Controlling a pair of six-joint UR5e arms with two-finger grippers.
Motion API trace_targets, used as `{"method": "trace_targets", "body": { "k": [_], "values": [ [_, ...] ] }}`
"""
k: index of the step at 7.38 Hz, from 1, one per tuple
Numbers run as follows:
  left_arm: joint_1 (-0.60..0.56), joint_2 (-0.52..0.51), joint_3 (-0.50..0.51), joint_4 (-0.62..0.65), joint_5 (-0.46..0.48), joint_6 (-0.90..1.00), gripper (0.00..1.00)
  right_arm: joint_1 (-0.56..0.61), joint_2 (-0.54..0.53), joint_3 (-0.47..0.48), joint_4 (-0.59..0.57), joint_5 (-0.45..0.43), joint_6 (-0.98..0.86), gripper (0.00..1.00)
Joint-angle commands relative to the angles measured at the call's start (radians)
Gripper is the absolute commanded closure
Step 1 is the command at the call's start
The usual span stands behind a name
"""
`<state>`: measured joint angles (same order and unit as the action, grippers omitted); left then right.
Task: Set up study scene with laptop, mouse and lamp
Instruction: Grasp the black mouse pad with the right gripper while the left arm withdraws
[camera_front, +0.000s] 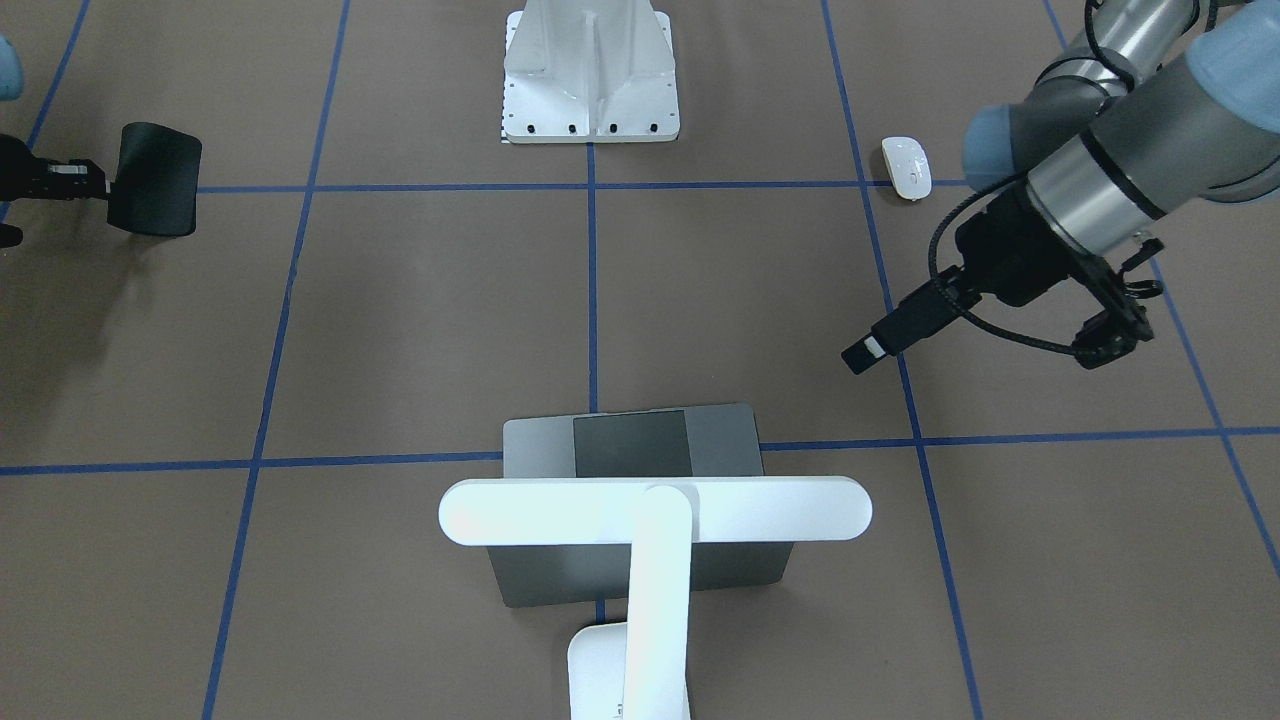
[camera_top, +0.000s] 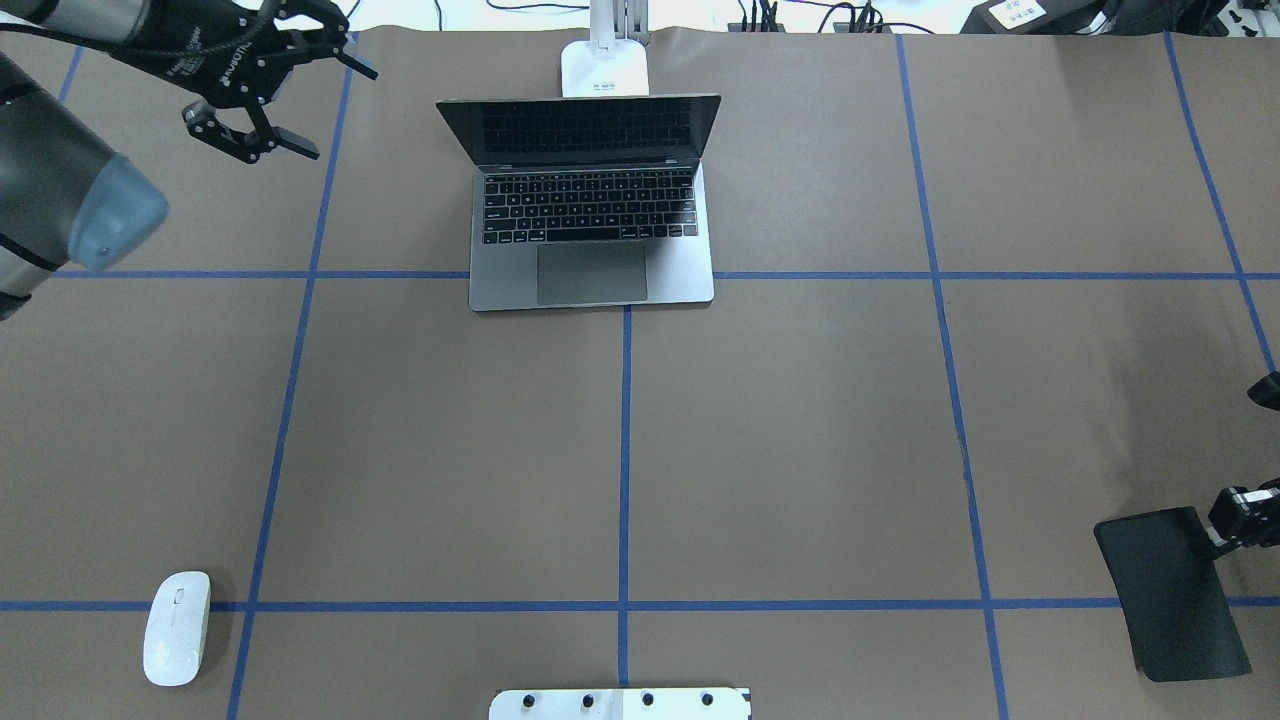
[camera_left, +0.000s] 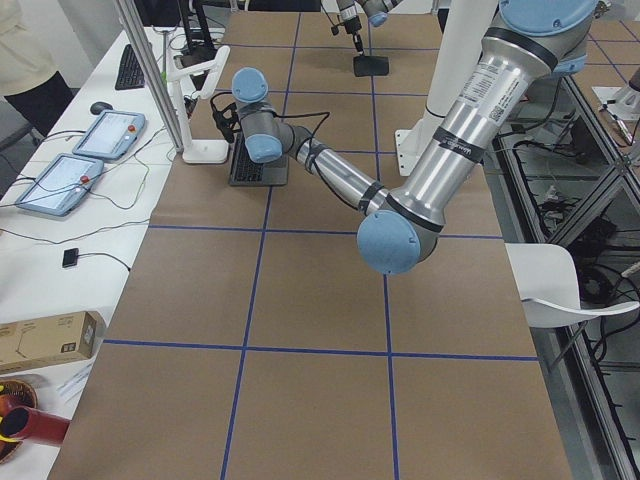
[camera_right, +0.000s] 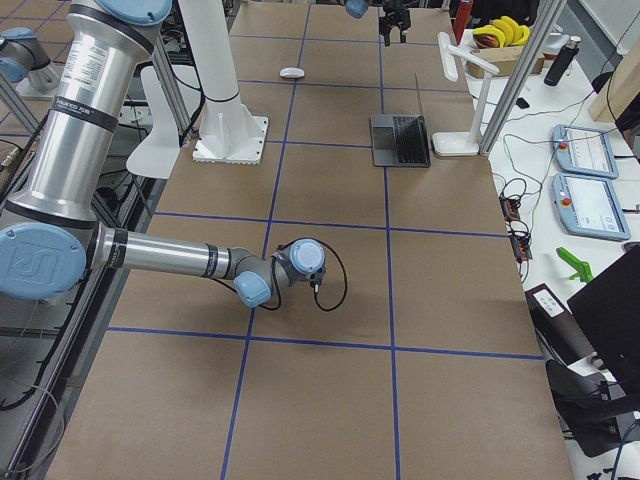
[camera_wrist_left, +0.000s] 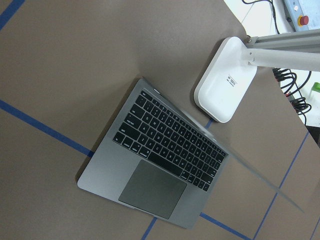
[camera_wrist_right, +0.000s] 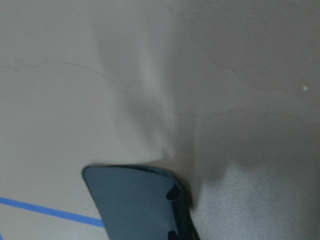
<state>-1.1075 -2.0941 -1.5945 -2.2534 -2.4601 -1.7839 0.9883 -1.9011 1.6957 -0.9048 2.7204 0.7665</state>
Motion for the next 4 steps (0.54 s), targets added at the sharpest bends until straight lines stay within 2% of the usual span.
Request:
{"method": "trace_targets", "body": {
  "k": [1, 4],
  "values": [
    [-0.096, 0.019, 0.034, 0.047, -0.083, 0.189, 0.00, 0.051, 0.005, 0.088, -0.006, 0.002, 0.063, 1.00],
    [-0.181, 0.072, 0.050, 0.170, -0.085, 0.533, 0.00, 0.133, 0.066, 0.120, -0.008, -0.010, 0.091, 1.00]
  ]
}}
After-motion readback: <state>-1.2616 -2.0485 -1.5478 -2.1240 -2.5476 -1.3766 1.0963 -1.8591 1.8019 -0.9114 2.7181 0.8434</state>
